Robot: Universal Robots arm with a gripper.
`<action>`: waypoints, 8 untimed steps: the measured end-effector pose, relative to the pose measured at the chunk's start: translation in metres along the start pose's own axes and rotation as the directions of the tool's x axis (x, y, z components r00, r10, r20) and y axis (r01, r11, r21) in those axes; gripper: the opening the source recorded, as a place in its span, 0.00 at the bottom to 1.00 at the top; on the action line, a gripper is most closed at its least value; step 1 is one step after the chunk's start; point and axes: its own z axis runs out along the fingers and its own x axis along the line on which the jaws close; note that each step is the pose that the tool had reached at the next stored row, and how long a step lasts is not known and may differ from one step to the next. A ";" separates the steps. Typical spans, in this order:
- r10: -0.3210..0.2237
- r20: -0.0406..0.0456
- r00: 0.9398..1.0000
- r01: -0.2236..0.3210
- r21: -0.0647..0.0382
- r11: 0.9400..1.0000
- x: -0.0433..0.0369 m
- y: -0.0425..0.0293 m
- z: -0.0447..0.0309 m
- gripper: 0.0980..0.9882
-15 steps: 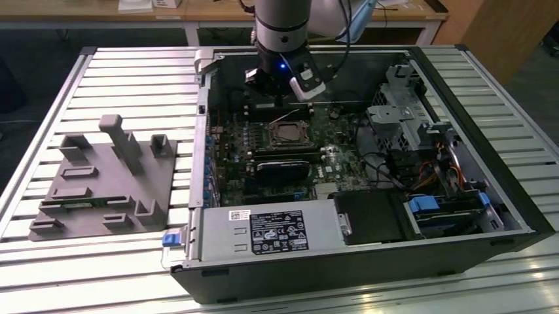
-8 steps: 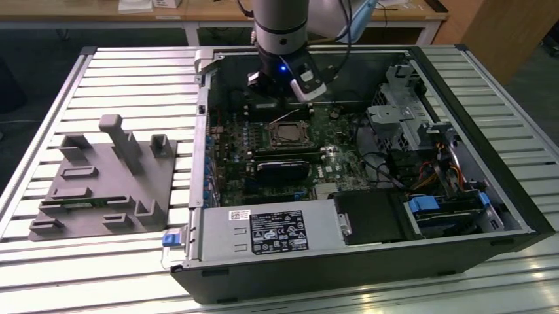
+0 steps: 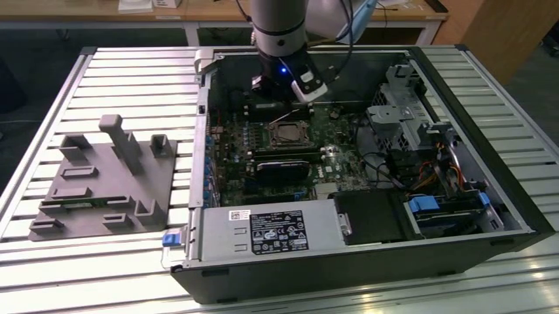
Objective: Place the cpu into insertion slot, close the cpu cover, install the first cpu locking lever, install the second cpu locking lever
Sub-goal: 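Install the first cpu locking lever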
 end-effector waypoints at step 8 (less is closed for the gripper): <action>0.033 0.013 0.999 -0.033 0.005 0.999 0.0017 -0.0024 0.0112 0.01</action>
